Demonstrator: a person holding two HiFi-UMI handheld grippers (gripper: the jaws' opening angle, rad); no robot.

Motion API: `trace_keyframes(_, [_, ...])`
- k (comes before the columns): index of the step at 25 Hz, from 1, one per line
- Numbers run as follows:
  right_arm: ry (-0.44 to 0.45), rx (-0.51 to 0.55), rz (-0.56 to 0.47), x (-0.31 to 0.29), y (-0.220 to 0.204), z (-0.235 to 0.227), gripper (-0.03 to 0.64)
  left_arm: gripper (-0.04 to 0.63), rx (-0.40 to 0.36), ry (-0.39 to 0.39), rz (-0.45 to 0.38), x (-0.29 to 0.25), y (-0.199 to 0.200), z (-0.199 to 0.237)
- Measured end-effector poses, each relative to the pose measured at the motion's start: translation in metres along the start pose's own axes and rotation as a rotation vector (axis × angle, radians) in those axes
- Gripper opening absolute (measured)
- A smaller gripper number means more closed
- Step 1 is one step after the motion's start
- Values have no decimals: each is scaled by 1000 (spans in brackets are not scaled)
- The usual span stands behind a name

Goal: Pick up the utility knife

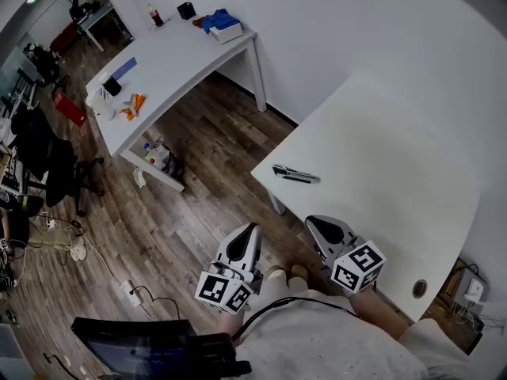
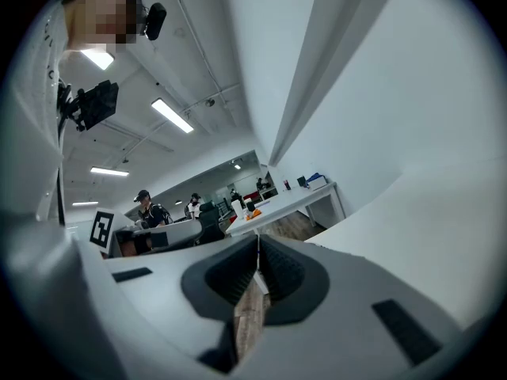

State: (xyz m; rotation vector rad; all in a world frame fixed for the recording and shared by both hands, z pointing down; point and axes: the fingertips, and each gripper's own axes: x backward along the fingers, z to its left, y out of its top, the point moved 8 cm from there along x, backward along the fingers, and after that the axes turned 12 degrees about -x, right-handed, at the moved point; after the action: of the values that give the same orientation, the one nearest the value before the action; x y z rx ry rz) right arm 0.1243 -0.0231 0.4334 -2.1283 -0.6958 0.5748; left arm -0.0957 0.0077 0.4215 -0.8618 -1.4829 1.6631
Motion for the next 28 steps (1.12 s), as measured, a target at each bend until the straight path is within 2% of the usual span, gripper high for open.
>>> trace_keyframes(11, [-16,63,76,-27,0,-20,9,8,28,-59,-14,-37,-17,22])
trace_keyframes(18, [20,96,123,-55,0,-39,9,8,20,-55,-24,-51,-31,44])
trace_keyframes(28, [43,159,193,-85,-16,-65,11,8,41,-52,-27,-69,-72,60])
